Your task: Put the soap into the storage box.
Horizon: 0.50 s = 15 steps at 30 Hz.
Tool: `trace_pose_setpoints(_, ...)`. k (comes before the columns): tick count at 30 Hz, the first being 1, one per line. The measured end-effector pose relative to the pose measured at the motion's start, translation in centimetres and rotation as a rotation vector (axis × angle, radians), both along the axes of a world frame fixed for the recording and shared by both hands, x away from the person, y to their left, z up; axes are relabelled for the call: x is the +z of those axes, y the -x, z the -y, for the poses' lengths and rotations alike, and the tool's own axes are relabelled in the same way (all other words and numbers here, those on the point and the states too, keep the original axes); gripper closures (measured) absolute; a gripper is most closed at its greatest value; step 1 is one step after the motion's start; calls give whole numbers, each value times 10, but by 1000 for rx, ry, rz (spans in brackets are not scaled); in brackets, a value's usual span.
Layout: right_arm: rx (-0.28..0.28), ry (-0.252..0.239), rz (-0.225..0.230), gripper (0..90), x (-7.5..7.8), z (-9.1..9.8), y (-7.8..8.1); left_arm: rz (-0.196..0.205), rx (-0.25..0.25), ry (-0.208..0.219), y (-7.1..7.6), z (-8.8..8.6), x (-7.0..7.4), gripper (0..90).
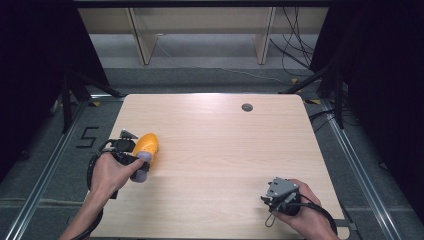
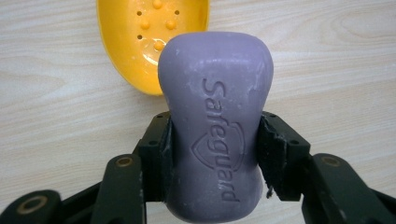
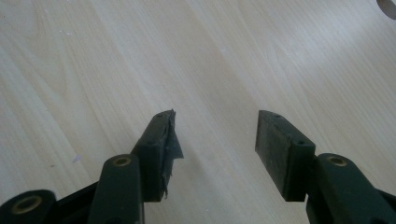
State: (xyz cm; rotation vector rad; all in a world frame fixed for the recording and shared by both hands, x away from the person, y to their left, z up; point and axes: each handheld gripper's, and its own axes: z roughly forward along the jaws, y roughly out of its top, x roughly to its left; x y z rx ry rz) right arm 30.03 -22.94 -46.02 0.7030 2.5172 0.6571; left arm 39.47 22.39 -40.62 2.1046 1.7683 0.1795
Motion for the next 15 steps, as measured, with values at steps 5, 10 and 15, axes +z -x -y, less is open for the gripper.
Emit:
trace_pose_setpoints(5,38,11,25,483,0,1,-3,-7,-2,-3,-3,1,2,494)
trace_pose_setpoints(10,33,11,29,481,0,1,-3,-3,9,-9,-8,2,3,495)
trace_pose_setpoints(15,30,4,23,481,0,1,-3,-9,11,-16,-11,1,2,494)
